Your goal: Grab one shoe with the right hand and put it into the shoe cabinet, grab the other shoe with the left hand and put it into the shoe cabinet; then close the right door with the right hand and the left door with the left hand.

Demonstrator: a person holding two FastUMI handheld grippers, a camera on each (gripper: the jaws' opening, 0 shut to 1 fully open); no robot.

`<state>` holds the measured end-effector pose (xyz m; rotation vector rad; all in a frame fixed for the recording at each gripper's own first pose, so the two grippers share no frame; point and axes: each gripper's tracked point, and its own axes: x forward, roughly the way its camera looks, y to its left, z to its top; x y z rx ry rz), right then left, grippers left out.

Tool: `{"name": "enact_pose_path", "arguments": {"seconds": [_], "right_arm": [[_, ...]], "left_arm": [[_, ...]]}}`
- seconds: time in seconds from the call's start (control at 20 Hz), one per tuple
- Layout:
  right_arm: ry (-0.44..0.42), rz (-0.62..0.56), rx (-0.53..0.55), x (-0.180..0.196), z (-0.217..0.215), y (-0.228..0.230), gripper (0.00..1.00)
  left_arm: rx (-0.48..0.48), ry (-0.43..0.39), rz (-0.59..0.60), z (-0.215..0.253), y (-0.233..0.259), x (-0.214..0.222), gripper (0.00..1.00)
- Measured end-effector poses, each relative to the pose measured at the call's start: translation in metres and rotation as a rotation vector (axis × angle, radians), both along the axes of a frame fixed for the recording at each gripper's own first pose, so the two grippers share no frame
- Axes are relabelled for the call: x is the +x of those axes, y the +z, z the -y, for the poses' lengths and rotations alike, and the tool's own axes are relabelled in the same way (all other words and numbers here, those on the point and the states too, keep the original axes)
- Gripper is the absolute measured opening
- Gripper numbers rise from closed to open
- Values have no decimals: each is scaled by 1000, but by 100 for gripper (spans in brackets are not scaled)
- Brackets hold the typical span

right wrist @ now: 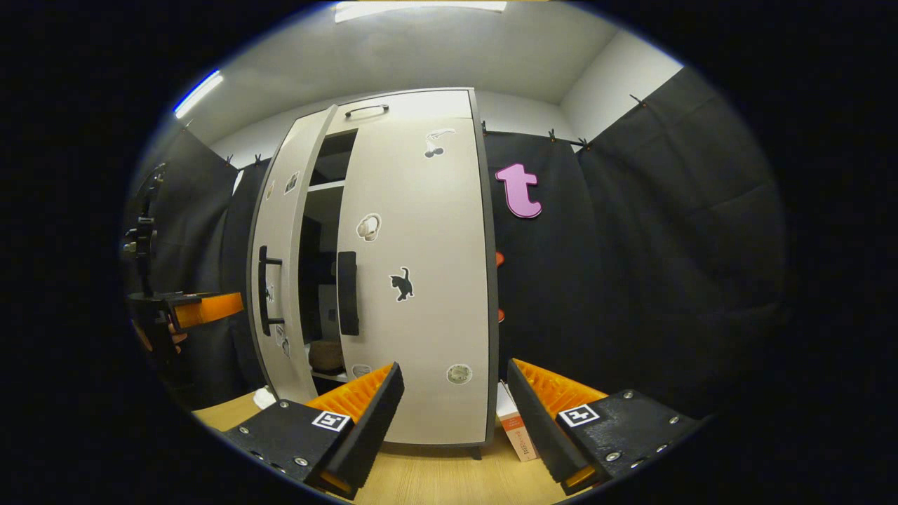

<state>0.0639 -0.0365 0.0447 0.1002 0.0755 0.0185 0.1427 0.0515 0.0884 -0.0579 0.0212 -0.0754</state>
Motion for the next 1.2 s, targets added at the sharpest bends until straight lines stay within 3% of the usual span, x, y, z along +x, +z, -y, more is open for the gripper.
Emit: {"name": "enact_pose_path", "arguments": {"seconds": [0.45,0.8,1.0,1.2], "right_arm": [[-45,-17,4,-16,22,-10,92],[-33,-29,7,-14,21,-15,92],[-19,-29,1,-12,19,-14,92],[-11,-24,4,-10,19,-12,92]], "left_arm": [[-15,-23,-31,21,-9,49,94],[-16,-17,-49,33,-14,87,99],[-12,-4,-37,36,-16,98,94],[-22,-1,-30,36,-18,105,97]]}}
